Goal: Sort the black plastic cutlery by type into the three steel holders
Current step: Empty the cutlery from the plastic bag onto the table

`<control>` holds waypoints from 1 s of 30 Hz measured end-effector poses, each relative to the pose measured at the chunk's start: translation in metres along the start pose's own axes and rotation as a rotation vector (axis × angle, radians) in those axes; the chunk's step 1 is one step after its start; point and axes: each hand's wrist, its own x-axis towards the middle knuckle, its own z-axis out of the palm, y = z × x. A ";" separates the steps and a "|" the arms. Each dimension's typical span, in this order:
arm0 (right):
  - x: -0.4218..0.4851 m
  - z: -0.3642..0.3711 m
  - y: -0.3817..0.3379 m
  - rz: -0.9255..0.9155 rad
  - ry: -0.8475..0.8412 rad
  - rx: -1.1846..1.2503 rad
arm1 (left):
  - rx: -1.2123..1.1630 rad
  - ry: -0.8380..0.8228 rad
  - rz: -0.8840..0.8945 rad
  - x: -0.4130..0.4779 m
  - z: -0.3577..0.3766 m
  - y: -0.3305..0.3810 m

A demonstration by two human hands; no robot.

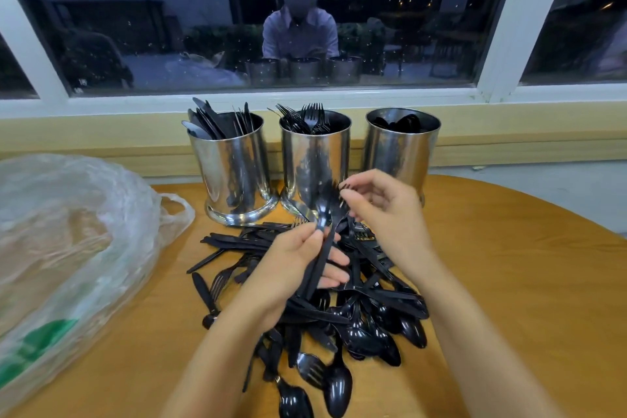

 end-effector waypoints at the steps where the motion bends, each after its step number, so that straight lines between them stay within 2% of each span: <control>1: -0.001 0.003 0.004 0.003 0.022 -0.018 | 0.009 -0.035 0.007 -0.001 0.002 0.000; 5: -0.001 0.003 0.015 -0.001 0.110 -0.112 | 0.058 -0.047 0.038 0.001 0.001 -0.003; 9: -0.001 0.001 0.014 0.063 0.018 -0.020 | 0.117 -0.127 -0.009 -0.002 0.000 0.002; 13: -0.002 0.006 0.010 0.013 0.035 0.021 | 0.195 -0.207 -0.033 -0.006 -0.001 0.004; 16: -0.002 0.009 0.014 0.039 -0.019 0.023 | 0.102 -0.097 -0.029 -0.005 -0.012 0.007; 21: -0.001 0.005 0.027 0.192 -0.154 -0.235 | -0.247 0.287 0.021 0.000 -0.050 0.011; 23: -0.003 0.010 0.032 0.224 -0.228 -0.303 | -0.328 0.374 0.055 0.001 -0.060 0.011; 30: -0.011 0.029 0.042 0.377 -0.330 -0.570 | -0.335 0.363 0.056 0.005 -0.058 0.006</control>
